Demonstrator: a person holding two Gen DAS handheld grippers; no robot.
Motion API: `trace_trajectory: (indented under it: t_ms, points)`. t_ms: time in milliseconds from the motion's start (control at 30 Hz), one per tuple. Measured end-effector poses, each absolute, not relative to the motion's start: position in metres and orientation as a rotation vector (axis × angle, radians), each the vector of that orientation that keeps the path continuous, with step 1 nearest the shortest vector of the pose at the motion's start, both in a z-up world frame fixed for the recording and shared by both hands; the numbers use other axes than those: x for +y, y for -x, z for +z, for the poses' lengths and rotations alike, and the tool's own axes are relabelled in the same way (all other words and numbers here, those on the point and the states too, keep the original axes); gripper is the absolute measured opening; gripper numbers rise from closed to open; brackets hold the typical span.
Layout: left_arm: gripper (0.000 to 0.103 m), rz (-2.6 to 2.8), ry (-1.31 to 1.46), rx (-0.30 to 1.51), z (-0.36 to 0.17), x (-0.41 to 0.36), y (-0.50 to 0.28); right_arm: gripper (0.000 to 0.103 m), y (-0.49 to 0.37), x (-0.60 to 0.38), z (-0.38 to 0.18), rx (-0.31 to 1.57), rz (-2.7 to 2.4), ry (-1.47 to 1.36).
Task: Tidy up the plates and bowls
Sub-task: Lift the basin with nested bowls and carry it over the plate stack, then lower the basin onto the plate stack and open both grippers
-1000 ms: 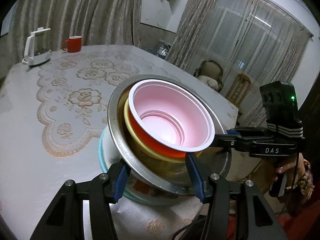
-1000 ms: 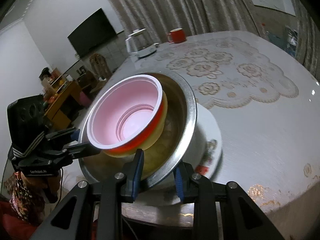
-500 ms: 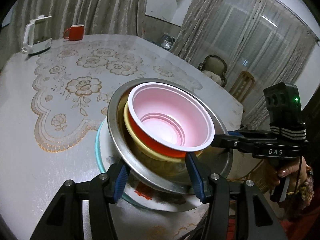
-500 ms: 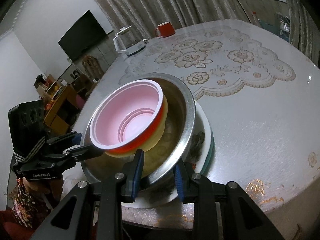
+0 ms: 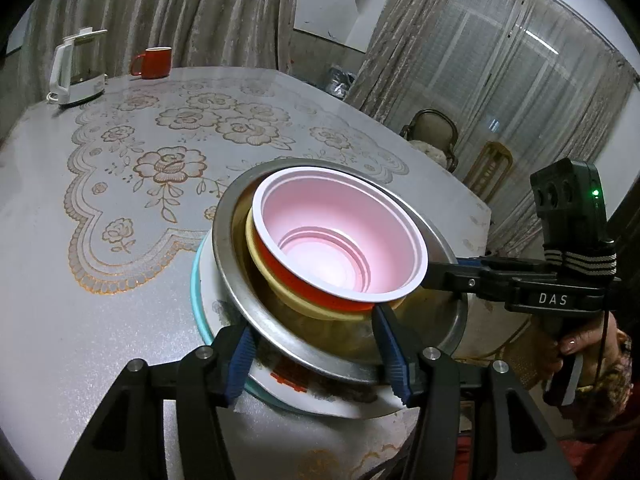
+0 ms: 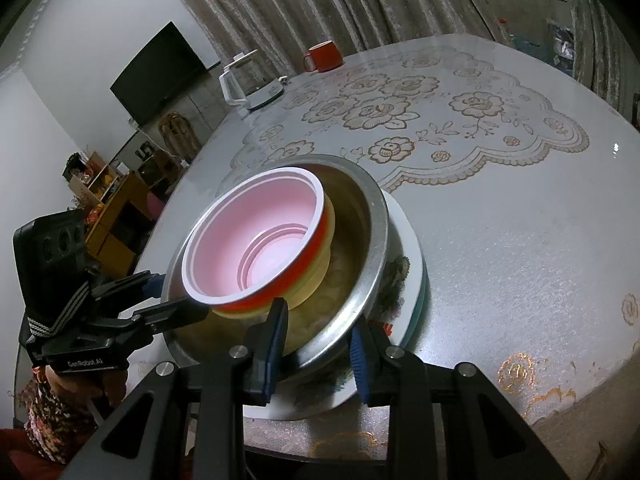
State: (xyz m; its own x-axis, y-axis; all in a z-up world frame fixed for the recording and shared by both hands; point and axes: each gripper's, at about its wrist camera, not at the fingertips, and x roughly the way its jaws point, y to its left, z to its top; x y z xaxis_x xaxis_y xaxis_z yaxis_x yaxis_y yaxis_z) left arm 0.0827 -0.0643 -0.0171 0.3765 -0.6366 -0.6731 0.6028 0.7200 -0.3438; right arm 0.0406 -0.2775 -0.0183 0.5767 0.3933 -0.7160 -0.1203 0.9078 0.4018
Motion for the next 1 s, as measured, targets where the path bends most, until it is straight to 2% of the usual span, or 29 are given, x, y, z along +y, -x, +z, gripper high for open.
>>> trace_trajectory:
  t_ms: [300, 767, 900, 1000]
  points:
    - [0.061, -0.785, 0.085, 0.874, -0.020, -0.059, -0.076, 0.030, -0.038, -0.273, -0.017, 0.903, 0.283, -0.308]
    - [0.062, -0.772, 0.159, 0.875, -0.020, -0.049, -0.066, 0.034, -0.031, -0.268, -0.017, 0.890, 0.266, -0.312]
    - [0.064, -0.771, 0.163, 0.863, -0.018, -0.046, -0.061, 0.035, -0.028, -0.267, -0.016, 0.884, 0.266, -0.313]
    - [0.070, -0.761, 0.163, 0.856, -0.018, -0.043, -0.057, 0.036, -0.023, -0.265, -0.013, 0.873, 0.257, -0.296]
